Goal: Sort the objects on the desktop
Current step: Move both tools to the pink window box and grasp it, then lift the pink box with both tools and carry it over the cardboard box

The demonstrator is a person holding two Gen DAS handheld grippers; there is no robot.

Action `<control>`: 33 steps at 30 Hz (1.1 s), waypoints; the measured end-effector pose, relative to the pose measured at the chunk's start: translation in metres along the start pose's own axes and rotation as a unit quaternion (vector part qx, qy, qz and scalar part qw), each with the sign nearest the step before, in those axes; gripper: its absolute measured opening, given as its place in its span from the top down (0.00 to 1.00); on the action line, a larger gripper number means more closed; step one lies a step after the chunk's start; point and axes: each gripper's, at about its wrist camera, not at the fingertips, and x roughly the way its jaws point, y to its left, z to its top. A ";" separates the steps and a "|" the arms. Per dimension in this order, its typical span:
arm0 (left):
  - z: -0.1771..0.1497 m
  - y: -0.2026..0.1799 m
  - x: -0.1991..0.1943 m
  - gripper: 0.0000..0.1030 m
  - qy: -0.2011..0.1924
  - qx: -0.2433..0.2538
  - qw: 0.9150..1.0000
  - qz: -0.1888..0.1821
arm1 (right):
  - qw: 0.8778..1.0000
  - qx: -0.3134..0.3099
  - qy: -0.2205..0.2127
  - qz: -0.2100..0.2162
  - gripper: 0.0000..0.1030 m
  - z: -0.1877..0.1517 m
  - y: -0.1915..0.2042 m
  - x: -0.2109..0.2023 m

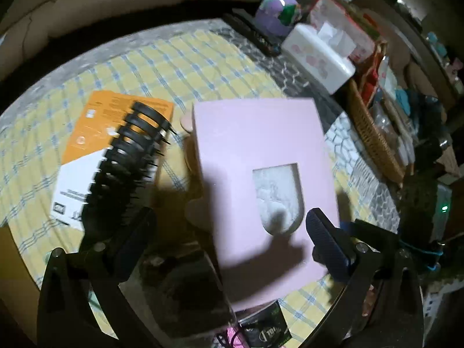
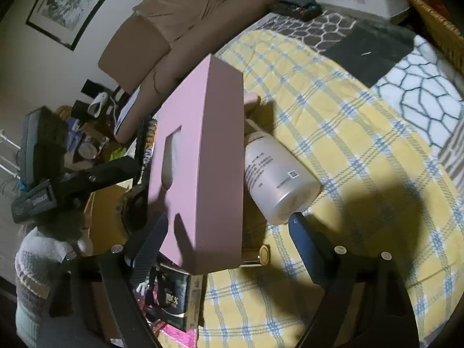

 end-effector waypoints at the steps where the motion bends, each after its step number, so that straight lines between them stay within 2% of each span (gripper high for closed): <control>1: 0.001 -0.001 0.005 0.00 0.007 0.004 1.000 0.001 | 1.000 0.001 0.002 0.003 0.16 0.000 0.000 0.002; 3: 0.000 -0.002 0.017 0.00 0.024 0.006 1.000 0.004 | 1.000 0.002 0.007 0.010 0.16 0.000 -0.002 0.007; 6: 0.001 0.001 0.022 0.00 0.024 -0.011 0.999 -0.027 | 1.000 0.004 0.005 0.014 0.17 0.002 -0.003 0.009; 7: 0.001 -0.001 0.024 0.00 0.025 -0.012 0.999 -0.034 | 1.000 0.004 0.005 0.019 0.21 0.001 -0.003 0.009; 10: 0.000 -0.006 0.023 0.07 0.017 -0.012 0.999 -0.048 | 0.999 0.012 0.005 0.047 0.37 0.001 -0.002 0.007; 11: 0.000 -0.009 0.020 0.09 0.013 -0.013 0.999 -0.045 | 0.999 0.008 0.002 0.042 0.37 0.001 0.000 0.005; 12: -0.002 -0.012 0.017 0.16 0.008 -0.009 0.999 -0.044 | 0.999 0.002 0.001 0.037 0.37 0.002 0.002 0.003; 14: -0.002 -0.016 0.010 0.23 -0.003 -0.002 0.999 -0.045 | 0.999 -0.003 0.003 0.044 0.42 0.002 0.007 0.001; 19: -0.004 -0.012 -0.011 0.23 -0.024 -0.018 0.997 -0.070 | 0.999 -0.030 -0.011 0.032 0.42 0.003 0.027 -0.013; 26: -0.023 0.008 -0.062 0.23 -0.084 -0.056 0.986 -0.133 | 0.995 -0.090 -0.045 0.026 0.42 0.000 0.079 -0.045; 33: -0.046 0.022 -0.116 0.23 -0.131 -0.064 0.978 -0.146 | 0.985 -0.160 -0.060 0.014 0.42 -0.018 0.146 -0.064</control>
